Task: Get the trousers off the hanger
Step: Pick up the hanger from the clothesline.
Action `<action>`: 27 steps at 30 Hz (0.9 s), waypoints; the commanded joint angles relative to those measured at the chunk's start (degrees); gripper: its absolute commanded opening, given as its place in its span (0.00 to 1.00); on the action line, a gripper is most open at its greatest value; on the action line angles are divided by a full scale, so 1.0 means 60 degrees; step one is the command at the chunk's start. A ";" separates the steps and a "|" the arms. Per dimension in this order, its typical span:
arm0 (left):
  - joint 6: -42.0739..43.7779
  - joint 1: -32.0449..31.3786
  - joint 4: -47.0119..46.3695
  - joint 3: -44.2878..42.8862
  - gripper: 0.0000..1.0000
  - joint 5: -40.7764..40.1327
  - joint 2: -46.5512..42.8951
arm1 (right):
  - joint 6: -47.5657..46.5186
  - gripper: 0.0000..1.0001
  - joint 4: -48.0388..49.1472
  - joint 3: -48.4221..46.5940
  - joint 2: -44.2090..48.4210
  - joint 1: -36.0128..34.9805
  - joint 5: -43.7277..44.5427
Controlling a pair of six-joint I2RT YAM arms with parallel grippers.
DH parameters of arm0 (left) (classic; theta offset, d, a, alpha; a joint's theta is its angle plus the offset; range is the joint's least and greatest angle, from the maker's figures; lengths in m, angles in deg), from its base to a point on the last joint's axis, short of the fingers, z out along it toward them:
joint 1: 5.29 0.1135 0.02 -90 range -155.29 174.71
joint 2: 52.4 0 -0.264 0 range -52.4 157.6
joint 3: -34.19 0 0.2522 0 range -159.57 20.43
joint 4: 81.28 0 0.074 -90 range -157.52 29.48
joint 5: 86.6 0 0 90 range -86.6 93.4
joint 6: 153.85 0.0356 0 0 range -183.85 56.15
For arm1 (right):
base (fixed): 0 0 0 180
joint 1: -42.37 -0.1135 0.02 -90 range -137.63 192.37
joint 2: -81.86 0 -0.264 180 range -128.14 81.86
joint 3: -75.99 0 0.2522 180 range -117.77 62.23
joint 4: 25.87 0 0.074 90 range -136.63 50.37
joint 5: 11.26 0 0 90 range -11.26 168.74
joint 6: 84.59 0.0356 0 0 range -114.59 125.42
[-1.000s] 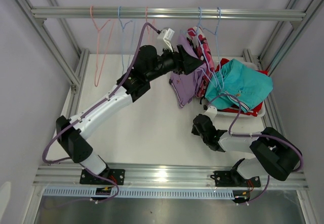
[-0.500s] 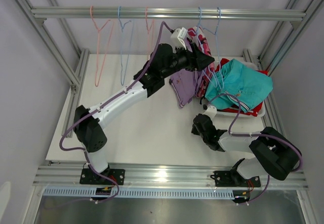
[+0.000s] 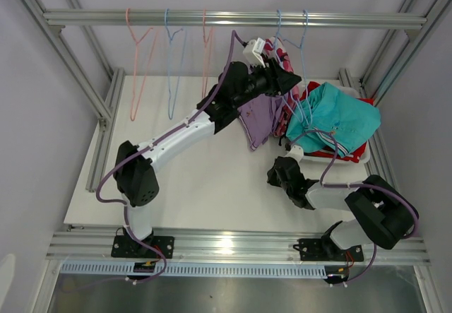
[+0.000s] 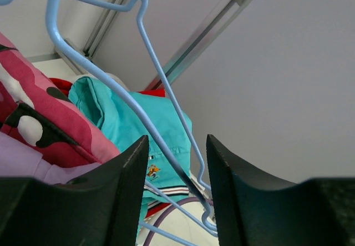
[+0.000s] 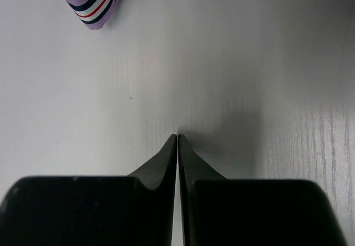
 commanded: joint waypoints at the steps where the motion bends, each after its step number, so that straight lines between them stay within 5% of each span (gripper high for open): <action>1: -0.0453 0.0057 -0.1143 0.0013 0.48 -0.0199 -0.0013 | -0.0061 0.06 -0.0061 0.0373 -0.0107 0.0310 -0.0343; 9: -0.1083 0.0174 -0.1922 0.0336 0.44 -0.0506 -0.0116 | -0.0046 0.06 0.0306 0.0520 -0.0238 0.0677 -0.0900; 19: -0.1421 0.0189 -0.2054 0.0321 0.21 -0.0712 -0.0071 | -0.0046 0.06 0.0511 0.0565 -0.0414 0.0838 -0.1149; 27: -0.1275 0.0189 -0.2507 0.0468 0.12 -0.0785 -0.0627 | -0.0017 0.05 0.0599 0.0579 -0.0473 0.0882 -0.1237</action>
